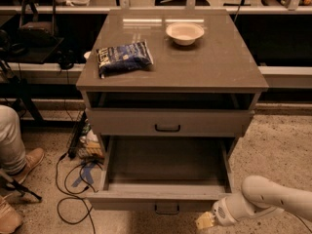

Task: Close middle drawer

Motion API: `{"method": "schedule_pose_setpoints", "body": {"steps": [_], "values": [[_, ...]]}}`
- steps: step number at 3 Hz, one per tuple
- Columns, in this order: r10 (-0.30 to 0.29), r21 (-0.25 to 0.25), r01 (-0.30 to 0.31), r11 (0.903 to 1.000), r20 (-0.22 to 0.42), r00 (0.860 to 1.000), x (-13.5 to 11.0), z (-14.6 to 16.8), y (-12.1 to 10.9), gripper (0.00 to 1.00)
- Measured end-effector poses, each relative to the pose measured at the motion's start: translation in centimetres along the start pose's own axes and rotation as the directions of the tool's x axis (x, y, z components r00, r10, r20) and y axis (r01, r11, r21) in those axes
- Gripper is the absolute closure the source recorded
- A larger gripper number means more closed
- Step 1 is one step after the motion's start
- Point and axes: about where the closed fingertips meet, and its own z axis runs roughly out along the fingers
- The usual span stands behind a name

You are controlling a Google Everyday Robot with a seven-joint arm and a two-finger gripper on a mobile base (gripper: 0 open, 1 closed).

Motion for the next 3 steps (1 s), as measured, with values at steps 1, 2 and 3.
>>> {"method": "schedule_pose_setpoints", "body": {"steps": [1, 2, 3], "values": [[0.001, -0.013, 0.0, 0.9999, 0.066, 0.998, -2.9, 0.8, -2.3, 1.0], [0.001, -0.013, 0.0, 0.9999, 0.066, 0.998, -2.8, 0.7, -2.2, 1.0], [-0.034, -0.006, 0.036, 0.9993, 0.173, 0.984, -7.9, 0.2, -2.9, 1.0]]}}
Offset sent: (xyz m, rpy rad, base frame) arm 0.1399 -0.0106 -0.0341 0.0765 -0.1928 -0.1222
